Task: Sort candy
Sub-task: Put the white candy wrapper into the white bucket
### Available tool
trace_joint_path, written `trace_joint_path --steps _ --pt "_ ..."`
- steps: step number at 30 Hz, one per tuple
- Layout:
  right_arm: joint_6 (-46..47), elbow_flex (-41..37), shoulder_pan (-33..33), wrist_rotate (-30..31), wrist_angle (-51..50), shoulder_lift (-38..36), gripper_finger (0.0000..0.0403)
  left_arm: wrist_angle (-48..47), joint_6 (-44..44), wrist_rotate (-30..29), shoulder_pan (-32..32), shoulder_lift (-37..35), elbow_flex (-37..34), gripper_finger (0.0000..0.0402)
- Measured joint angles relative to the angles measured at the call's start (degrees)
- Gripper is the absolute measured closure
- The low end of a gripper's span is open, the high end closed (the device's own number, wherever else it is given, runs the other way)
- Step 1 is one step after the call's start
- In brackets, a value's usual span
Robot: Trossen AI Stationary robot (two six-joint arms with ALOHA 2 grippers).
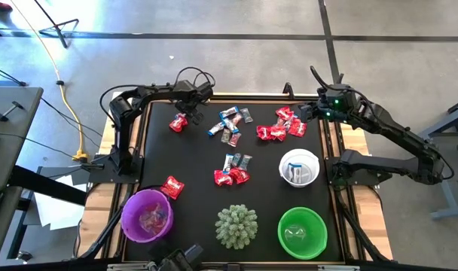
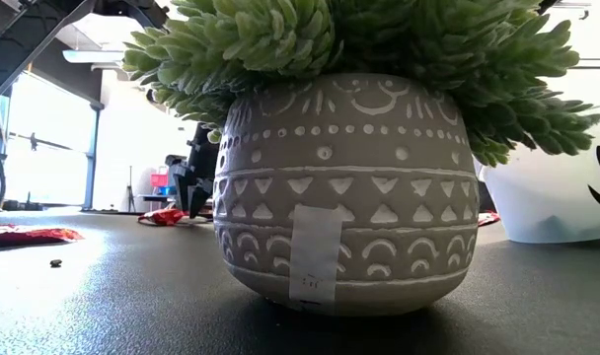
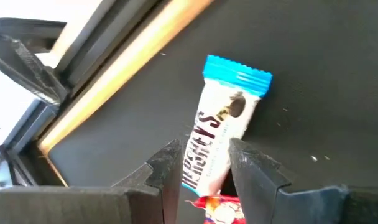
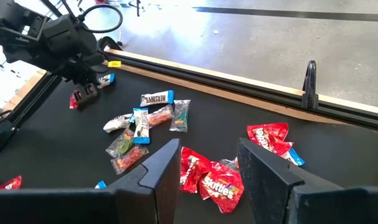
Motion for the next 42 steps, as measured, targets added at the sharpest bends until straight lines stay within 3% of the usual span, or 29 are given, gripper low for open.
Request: trace_joint_path --steps 5,10,21,32,42 --pt "0.02 0.02 -0.01 0.01 0.02 0.0 0.0249 0.49 -3.93 0.86 0.7 0.0 0.0 0.0281" --pt "0.01 0.02 -0.01 0.01 0.02 0.0 0.0249 0.61 -5.0 8.18 1.62 0.0 -0.03 0.0281" --pt "0.02 0.01 0.0 0.04 0.0 0.0 0.0249 4.14 -6.71 7.98 2.93 -0.51 -4.29 0.0287" --pt "-0.07 0.0 0.01 0.21 -0.02 0.0 0.0249 3.99 -7.43 4.23 0.27 -0.24 -4.68 0.0391" --pt "-0.2 0.01 0.0 0.17 -0.02 0.0 0.0249 0.15 -7.43 2.4 -2.38 0.36 0.96 0.0399"
